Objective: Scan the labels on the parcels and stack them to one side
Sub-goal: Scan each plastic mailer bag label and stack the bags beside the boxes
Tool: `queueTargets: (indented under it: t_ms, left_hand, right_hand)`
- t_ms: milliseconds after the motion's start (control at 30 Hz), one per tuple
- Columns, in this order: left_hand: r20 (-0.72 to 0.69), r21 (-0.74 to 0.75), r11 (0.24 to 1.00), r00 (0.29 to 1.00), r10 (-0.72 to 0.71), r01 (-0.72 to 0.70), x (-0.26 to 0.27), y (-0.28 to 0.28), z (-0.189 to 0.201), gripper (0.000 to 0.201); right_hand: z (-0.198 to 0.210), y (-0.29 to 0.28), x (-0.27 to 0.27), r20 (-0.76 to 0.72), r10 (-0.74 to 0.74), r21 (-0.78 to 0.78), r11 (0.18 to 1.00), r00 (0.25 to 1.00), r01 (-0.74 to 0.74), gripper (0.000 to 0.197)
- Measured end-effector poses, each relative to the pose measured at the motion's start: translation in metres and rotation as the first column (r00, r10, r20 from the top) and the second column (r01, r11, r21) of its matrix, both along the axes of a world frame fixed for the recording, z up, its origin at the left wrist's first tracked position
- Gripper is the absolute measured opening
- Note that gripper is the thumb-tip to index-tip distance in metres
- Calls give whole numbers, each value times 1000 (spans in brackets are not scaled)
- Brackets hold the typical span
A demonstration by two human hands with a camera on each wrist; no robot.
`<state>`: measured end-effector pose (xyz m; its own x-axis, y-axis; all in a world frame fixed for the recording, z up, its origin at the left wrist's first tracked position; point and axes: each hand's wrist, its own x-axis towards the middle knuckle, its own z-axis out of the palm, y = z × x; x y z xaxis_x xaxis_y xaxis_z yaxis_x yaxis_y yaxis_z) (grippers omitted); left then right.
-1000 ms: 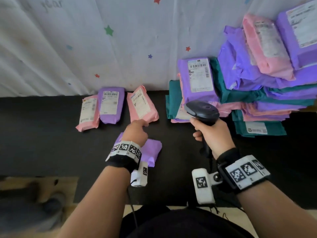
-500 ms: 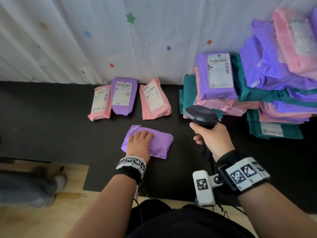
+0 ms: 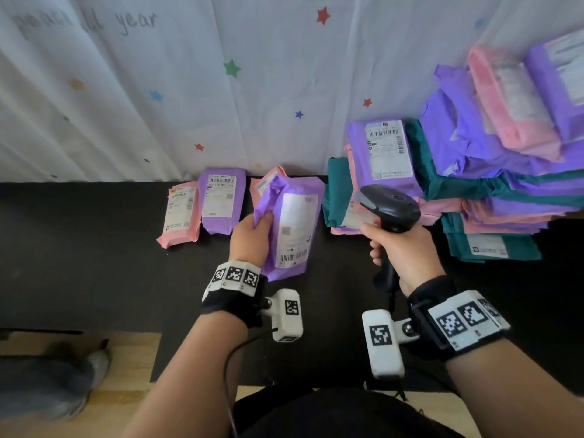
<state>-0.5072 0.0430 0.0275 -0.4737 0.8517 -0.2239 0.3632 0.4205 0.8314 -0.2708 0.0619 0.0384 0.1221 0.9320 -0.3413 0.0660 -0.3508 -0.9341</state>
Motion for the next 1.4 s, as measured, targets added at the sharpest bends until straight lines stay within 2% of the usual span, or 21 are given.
queueTargets:
  t_ms: [67,167,267,333,433,533,567,600,667,700,733,767,833,867,933,1000,1067,1133,1233,1333,1400]
  left_hand:
    - [120,3,999,992,34,-34,8,9,12,30]
    - [430,57,986,895,118,-158,25,20,29,32]
    - [521,-12,971,827,211,-240,34,32,40,37]
    - [415,-11,987,897,149,-159,43,36,44,40]
    - [453,-14,994,885,107,-113,57,36,48,36]
    - [484,-84,996,874,42,-1,59,35,46,26]
    - [435,-96,994,901,3,43,55,35,42,28]
    - [394,-92,995,919,0,39,50,37,40,37]
    - [436,15,996,897,70,-85,36,39,41,59]
    - [416,67,986,902,111,-152,30,39,43,65]
    - [349,126,982,933,91,-143,26,40,47,68]
    - [274,182,981,962,14,-66,22,39,52,71]
    - [60,191,959,972,-226,211,16,40,63,76]
    - [-40,114,927,934,-356,358,15,40,68,76]
    - [-132,-118,805,794,-594,582,15,41,73,73]
    - [-130,-284,688,684,-718,669,16,38,72,63]
    - [-127,-356,642,645,-754,680,16,35,66,49]
    - [-101,-355,642,655,-749,680,14,30,61,37]
    - [-117,-288,704,706,-699,649,7,27,56,25]
    - [-99,-169,810,808,-580,561,0,28,55,23]
    - [18,-58,883,885,-465,465,-1,30,55,27]
  right_hand:
    - [3,1,-1,-37,10,23,1000,999,-9,16]
    - [7,0,-2,-115,17,67,998,993,-10,18]
    - [10,-3,-3,-163,36,87,996,986,-22,18]
    - [13,-5,-3,-220,31,76,997,975,-15,21]
    - [18,-5,-2,-272,34,107,994,962,-4,20]
    - [25,-2,6,-196,-4,167,985,981,37,22]
    - [27,-1,9,-142,-1,184,982,990,28,21]
    - [29,0,12,-81,6,197,980,997,10,19]
    - [34,1,16,45,22,211,977,999,-31,14]
    - [36,1,18,95,38,220,974,995,-58,13]
    - [39,1,20,129,61,228,969,990,-90,13]
    - [40,1,22,156,93,233,964,983,-128,13]
    - [44,3,23,232,161,225,951,959,-214,13]
    - [45,3,22,272,185,218,944,944,-248,14]
    - [48,4,18,333,218,217,929,917,-300,17]
    - [49,4,15,368,231,219,920,901,-325,18]
    - [48,4,13,376,241,217,916,895,-338,18]
    - [47,3,12,370,217,240,917,903,-319,18]
    - [45,3,11,257,96,332,926,962,-181,19]
    - [46,4,10,132,-39,362,932,990,-11,16]
    - [47,3,8,96,-58,356,934,994,20,6]
